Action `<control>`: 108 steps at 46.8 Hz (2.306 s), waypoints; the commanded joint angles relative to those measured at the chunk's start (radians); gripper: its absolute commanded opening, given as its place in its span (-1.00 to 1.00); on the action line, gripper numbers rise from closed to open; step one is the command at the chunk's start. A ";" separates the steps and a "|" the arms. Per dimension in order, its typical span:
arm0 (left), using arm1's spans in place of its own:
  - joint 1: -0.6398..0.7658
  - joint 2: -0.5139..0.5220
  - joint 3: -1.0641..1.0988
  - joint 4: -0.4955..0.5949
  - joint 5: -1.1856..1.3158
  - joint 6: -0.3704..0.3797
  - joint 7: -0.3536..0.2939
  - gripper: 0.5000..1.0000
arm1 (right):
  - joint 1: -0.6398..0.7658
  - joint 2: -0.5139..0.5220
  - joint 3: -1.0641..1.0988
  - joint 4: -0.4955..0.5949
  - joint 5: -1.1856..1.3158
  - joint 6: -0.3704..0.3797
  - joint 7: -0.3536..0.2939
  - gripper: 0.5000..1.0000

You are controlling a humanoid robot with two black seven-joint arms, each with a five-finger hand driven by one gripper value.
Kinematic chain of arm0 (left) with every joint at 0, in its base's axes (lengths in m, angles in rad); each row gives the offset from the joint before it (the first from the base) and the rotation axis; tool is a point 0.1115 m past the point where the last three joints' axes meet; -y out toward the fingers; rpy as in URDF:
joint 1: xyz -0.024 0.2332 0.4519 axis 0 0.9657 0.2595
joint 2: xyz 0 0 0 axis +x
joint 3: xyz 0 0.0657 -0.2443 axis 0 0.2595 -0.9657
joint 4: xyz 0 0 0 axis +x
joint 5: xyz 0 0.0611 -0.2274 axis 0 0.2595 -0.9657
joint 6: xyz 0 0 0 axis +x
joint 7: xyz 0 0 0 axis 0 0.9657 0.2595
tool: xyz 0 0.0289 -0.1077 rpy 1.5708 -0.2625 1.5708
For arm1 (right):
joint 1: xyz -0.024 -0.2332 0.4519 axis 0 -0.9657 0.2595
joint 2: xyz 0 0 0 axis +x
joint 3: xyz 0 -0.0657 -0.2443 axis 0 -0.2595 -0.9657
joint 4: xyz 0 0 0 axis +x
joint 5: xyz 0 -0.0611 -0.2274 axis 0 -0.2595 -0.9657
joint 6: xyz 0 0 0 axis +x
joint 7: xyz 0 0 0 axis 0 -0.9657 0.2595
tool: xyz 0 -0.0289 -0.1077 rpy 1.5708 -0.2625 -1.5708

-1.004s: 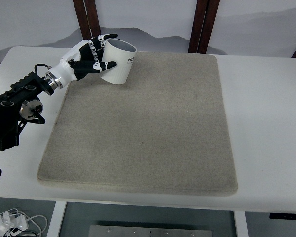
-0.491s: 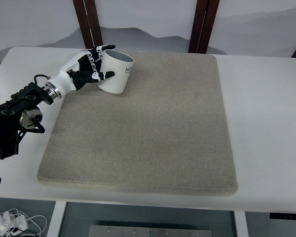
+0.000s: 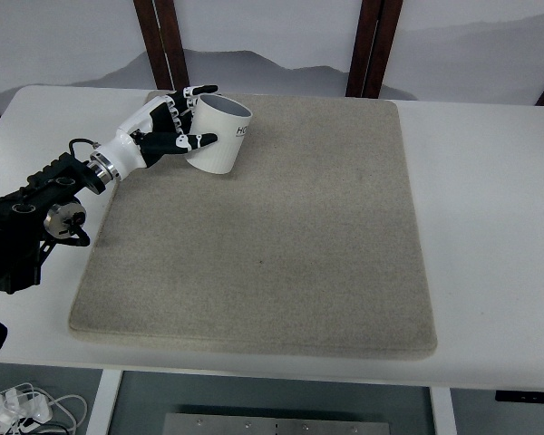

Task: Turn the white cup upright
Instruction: 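Lower the cup with the left hand and set it upright on the mat, then open the left hand and withdraw it away from the cup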

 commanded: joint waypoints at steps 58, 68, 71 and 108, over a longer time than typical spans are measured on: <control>0.017 0.011 0.014 -0.011 0.000 0.015 0.000 1.00 | 0.000 0.000 0.000 0.001 0.000 0.000 0.000 0.81; 0.007 0.018 0.014 -0.014 0.000 0.001 0.000 1.00 | 0.000 0.000 0.000 0.001 0.000 0.000 0.000 0.81; -0.001 0.028 0.011 -0.014 -0.003 -0.009 0.000 1.00 | 0.000 0.000 0.000 0.001 0.000 0.000 0.000 0.81; -0.151 0.078 -0.036 0.156 -0.238 -0.038 0.000 1.00 | 0.000 0.000 0.000 0.001 0.000 0.000 0.000 0.81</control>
